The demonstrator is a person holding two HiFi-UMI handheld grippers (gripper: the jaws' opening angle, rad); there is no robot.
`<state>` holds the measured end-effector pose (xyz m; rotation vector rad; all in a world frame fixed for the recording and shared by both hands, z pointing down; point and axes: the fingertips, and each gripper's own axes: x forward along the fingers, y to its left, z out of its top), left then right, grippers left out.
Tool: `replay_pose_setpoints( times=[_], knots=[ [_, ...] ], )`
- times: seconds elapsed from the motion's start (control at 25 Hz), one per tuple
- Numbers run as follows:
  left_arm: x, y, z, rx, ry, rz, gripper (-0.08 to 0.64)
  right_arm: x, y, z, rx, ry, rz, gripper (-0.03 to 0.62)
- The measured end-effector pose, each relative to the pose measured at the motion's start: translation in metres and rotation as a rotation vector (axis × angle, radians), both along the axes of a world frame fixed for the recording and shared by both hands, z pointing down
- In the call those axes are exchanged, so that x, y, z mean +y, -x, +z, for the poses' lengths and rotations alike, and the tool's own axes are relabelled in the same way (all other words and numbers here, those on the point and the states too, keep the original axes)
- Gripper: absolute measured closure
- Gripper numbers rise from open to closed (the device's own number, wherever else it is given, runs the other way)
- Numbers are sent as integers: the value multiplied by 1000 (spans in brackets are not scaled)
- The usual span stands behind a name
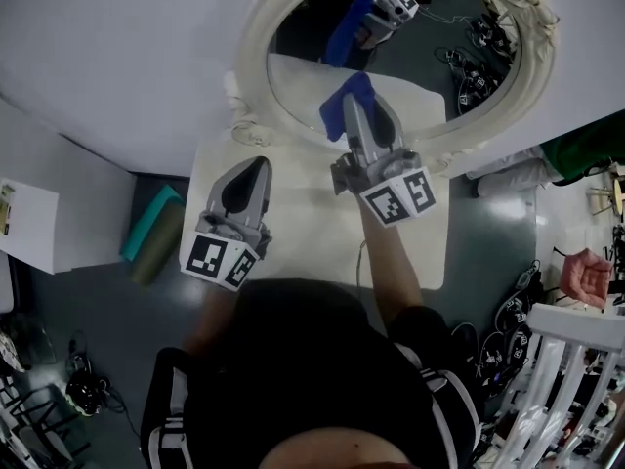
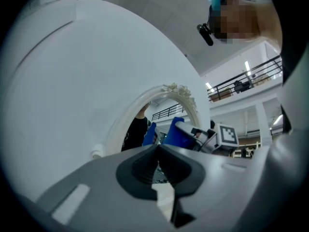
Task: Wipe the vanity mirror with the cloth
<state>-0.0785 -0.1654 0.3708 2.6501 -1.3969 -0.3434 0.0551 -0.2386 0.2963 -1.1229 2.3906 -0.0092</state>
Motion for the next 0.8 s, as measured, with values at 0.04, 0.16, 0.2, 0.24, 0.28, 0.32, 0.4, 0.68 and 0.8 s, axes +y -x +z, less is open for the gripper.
replay_pose_setpoints(
  times=[0.04,0.16,0.2,0.24,0.28,0.32,0.4,0.68,0.8],
  knots=[
    [-2,-5,-2,4,-5,11,549,6,-6,-3,42,0,52,531],
    [-4,-21,6,5,12,48,549,19,-28,21,132,62,188,531],
    [-4,-26,10,1,20,60,549,23,-35,39,156,103,233,531],
    [-3,-31,14,-3,28,70,549,26,-42,58,181,148,275,531],
    [-3,-35,18,-7,34,79,549,30,-47,78,207,196,311,531],
    [-1,-39,21,-9,39,87,549,35,-52,97,229,240,339,531],
    [2,-45,26,-11,43,97,549,46,-59,125,259,301,372,531],
    [1,-60,42,-10,76,117,549,69,-80,144,251,342,433,531],
    [1,-67,43,-24,82,120,549,74,-89,142,238,345,447,531]
  ],
)
